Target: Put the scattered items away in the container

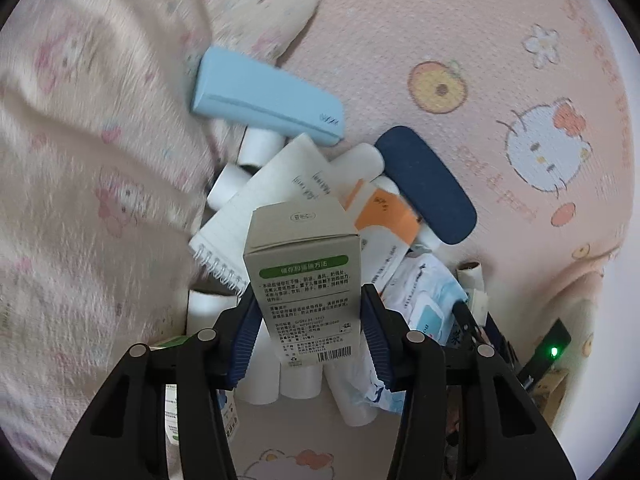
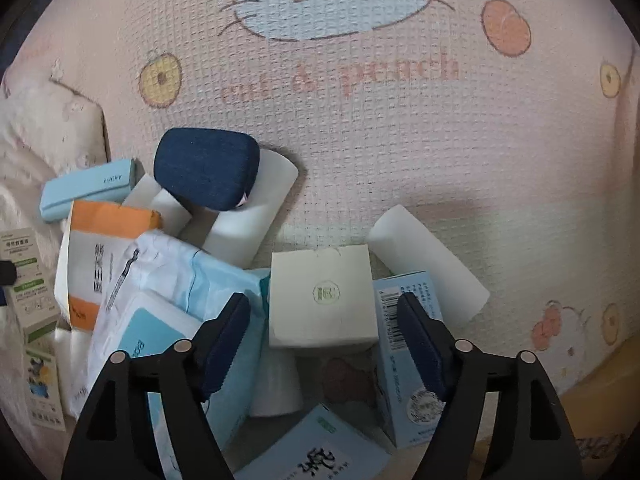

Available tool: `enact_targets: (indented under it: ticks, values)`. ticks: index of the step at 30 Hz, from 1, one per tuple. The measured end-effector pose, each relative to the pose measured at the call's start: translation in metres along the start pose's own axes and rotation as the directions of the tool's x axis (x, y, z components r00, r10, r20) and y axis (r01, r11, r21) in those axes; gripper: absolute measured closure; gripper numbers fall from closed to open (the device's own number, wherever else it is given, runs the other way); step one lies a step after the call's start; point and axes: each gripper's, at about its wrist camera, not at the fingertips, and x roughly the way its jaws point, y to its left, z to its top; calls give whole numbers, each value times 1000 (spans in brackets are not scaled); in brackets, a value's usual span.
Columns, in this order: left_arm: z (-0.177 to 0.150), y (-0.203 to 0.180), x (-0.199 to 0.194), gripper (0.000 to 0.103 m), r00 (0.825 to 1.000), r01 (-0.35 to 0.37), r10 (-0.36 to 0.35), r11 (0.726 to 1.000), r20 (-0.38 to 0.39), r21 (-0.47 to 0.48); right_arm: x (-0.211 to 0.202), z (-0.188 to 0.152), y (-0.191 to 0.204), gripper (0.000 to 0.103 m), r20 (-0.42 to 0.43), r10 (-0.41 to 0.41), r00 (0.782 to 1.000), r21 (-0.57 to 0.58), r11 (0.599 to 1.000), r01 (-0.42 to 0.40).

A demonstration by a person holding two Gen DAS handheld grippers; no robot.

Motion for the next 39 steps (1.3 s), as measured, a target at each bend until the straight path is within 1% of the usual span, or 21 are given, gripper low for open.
enact_targets:
  ticks: [1, 3, 4, 5, 6, 7, 9, 16, 23, 28, 29, 30, 33, 37, 38, 39]
  values:
    - [0, -5, -2, 51, 1000, -6, 6, 1000, 10, 13, 1, 1, -1, 20, 7, -6, 1000, 4, 1000, 6]
    - [-1, -14, -6, 51, 999, -13, 12, 999, 35, 37, 2, 2, 0, 19, 19, -6, 1000, 1, 1000, 6]
    - [0, -18, -6, 51, 999, -15, 13, 999, 44, 46, 2, 3, 0, 20, 25, 1, 1000, 2, 1000, -1]
    - [0, -23, -6, 51, 999, -19, 16, 998, 52, 59, 1, 2, 1, 23, 32, 16, 999, 0, 1000, -16]
    - [0, -27, -7, 50, 998, -21, 17, 997, 59, 69, 0, 1, 2, 39, 44, 41, 998, -9, 999, -41]
    - [1, -30, -6, 50, 998, -20, 15, 997, 64, 74, -2, 0, 3, 48, 49, 72, 996, -21, 997, -71]
    - [-1, -35, -8, 50, 998, -11, 5, 996, 69, 89, -5, 0, 4, 54, 54, 55, 997, -25, 998, -54]
    - [-9, -55, -14, 50, 996, 2, -16, 987, 89, 161, -21, -5, -9, 56, 61, 78, 995, 49, 996, -81]
    - [-23, -72, -23, 50, 993, -10, -21, 966, 119, 257, -59, -21, -12, 56, 116, 86, 989, 99, 990, -98]
    - [-36, -73, -29, 50, 992, 26, -59, 959, 110, 282, -98, -27, -8, 56, 166, 96, 981, 117, 986, -117]
    - [-40, -73, -31, 51, 990, 7, -41, 971, 137, 239, -106, -29, -6, 56, 169, 97, 981, 116, 986, -118]
    - [-45, -74, -34, 51, 989, 13, -49, 969, 137, 248, -115, -32, -4, 56, 170, 96, 981, 111, 987, -116]
    - [-60, -78, -39, 50, 989, 21, -66, 951, 135, 309, -136, -43, 4, 56, 165, 93, 982, 96, 989, -110]
    - [-86, -87, -42, 50, 989, -10, -57, 890, 134, 456, -161, -65, 19, 56, 153, 90, 984, 66, 993, -101]
    - [-94, -88, -43, 50, 989, -15, -57, 876, 136, 482, -169, -71, 24, 56, 149, 87, 985, 61, 993, -97]
    - [-100, -86, -45, 50, 989, -16, -60, 868, 137, 497, -172, -75, 27, 56, 146, 88, 985, 59, 994, -97]
